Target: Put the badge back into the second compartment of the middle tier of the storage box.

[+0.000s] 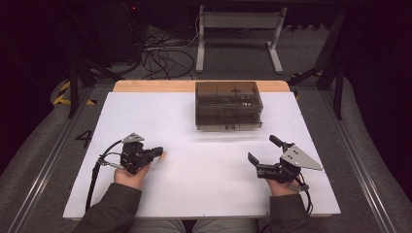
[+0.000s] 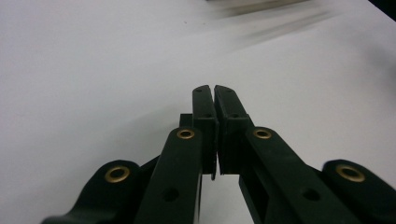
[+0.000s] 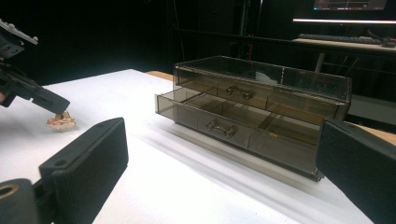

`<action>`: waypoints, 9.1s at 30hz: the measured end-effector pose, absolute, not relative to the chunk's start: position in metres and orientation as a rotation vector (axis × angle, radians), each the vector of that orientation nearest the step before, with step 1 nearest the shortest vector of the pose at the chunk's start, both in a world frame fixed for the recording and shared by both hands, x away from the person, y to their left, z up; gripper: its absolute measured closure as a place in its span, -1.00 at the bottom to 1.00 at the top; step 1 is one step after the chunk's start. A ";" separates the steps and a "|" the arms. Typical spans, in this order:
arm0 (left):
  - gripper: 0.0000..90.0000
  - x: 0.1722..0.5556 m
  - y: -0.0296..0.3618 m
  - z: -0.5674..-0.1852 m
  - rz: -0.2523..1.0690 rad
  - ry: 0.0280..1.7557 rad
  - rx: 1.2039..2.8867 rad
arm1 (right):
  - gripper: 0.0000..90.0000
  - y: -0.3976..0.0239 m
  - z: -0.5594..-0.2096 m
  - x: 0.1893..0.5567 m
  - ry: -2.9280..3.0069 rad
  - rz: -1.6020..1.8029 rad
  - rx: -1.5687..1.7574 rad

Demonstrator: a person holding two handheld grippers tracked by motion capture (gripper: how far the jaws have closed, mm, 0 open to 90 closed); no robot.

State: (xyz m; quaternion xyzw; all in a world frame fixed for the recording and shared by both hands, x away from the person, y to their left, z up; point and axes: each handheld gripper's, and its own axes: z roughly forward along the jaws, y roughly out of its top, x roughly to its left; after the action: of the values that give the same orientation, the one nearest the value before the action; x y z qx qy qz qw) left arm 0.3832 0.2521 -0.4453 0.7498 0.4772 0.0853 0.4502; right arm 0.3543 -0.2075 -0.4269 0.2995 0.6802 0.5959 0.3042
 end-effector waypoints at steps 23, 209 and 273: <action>0.95 0.389 0.214 -0.401 0.335 1.011 1.884 | -0.92 -0.209 -0.427 0.356 1.789 1.590 0.803; -0.63 0.408 0.135 -0.367 0.597 0.780 1.742 | -0.91 -0.209 -0.433 0.363 1.800 1.587 0.813; -0.88 0.327 0.241 -0.377 0.728 0.768 1.575 | -0.92 -0.208 -0.433 0.360 1.774 1.584 0.840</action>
State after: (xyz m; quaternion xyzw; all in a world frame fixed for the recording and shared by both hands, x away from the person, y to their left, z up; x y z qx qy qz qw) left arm 0.3272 0.2406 -0.3769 0.6744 0.3291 0.3116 0.5829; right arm 0.3598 -0.2076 -0.4332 0.3172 0.6697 0.5983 0.3048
